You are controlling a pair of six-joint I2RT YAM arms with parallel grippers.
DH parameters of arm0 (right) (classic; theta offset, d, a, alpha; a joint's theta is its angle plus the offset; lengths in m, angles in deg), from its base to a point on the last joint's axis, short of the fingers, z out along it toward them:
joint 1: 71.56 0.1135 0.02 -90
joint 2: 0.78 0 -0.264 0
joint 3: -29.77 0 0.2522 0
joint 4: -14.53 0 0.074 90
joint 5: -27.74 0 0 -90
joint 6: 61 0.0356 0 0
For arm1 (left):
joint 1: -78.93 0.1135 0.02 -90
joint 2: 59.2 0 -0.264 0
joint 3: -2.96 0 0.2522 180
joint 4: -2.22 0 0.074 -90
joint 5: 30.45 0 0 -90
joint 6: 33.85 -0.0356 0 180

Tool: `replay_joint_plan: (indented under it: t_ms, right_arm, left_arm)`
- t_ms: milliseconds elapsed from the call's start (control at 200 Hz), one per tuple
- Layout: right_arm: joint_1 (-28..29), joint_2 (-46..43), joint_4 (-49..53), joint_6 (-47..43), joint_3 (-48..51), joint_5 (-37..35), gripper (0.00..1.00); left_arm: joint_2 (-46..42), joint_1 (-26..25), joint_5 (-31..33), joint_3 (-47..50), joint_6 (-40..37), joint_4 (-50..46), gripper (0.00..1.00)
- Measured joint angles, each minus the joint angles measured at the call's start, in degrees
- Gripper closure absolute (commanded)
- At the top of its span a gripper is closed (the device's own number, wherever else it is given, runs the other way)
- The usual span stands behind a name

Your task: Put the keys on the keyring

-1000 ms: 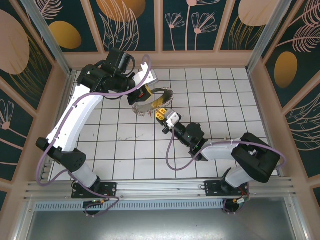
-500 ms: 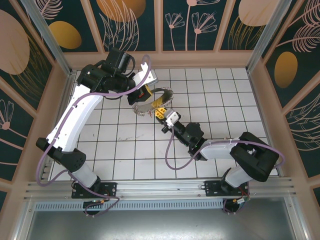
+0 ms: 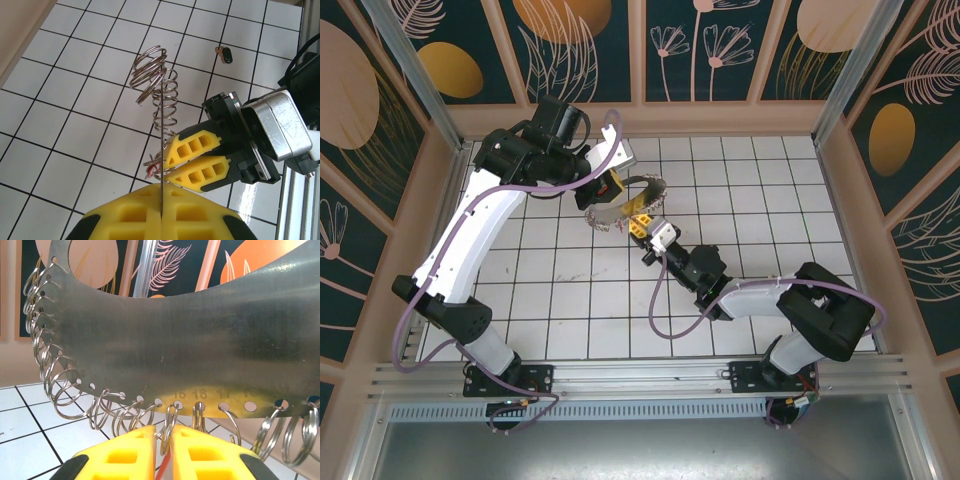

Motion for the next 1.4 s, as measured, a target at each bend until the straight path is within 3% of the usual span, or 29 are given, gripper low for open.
replay_joint_plan:
  t_ms: [1206,1401]
  right_arm:
    - [0.7,-1.4,1.6,-1.1,1.2,-1.6,0.80]
    - [0.7,-1.1,1.6,-1.5,0.4,-1.3,0.87]
  left_arm:
    - [-0.8,0.0,0.2,0.6,0.0,0.0,0.97]
    - [-0.9,0.0,0.2,1.0,0.0,0.0,0.97]
